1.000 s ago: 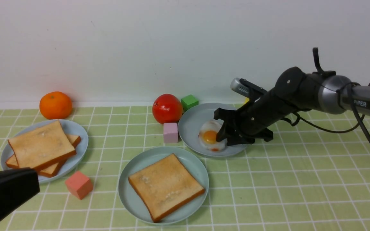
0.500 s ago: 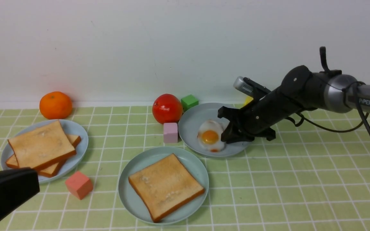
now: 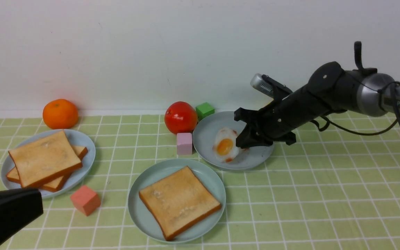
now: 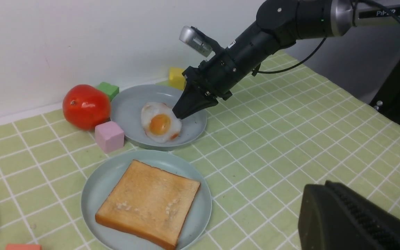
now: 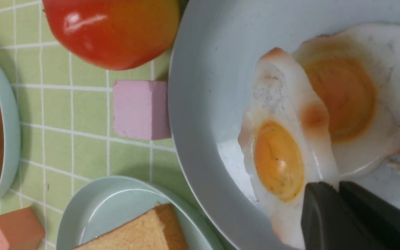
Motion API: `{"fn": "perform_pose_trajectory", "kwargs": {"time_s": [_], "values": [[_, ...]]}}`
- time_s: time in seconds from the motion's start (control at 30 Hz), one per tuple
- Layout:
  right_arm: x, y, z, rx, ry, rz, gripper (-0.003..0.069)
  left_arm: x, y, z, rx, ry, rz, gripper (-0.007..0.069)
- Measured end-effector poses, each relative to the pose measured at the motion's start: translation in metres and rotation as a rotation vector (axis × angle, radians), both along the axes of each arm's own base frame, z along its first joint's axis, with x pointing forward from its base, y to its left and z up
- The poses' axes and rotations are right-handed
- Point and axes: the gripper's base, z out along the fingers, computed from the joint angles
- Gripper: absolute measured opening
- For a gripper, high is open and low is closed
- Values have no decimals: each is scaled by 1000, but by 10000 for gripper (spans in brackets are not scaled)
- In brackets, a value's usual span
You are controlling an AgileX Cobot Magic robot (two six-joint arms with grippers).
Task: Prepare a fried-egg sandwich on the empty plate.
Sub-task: Use the right arm to grab a fried egg
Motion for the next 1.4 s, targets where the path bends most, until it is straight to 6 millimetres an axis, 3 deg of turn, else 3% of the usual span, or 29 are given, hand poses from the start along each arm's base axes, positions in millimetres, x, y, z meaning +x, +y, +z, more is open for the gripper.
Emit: {"fn": "perform_pose_trajectory", "kwargs": {"time_s": [0.33,0.77,1.03,1.23,1.4], "values": [[-4,0,10,-6,-12,34,33,0,0,0,0,0,0,-13],[-9,-3,40,-12,-90,60,-8,1,1,0,15,-12,6,-10],[-7,-12,41,-25,-91,52,-8,1,1,0,17,-13,7,-6],[-14,-1,37,-70,-66,108,-5,1,2,0,33,-25,13,-2],[-19,5,34,-90,4,52,25,1,2,0,35,-27,14,0]]}}
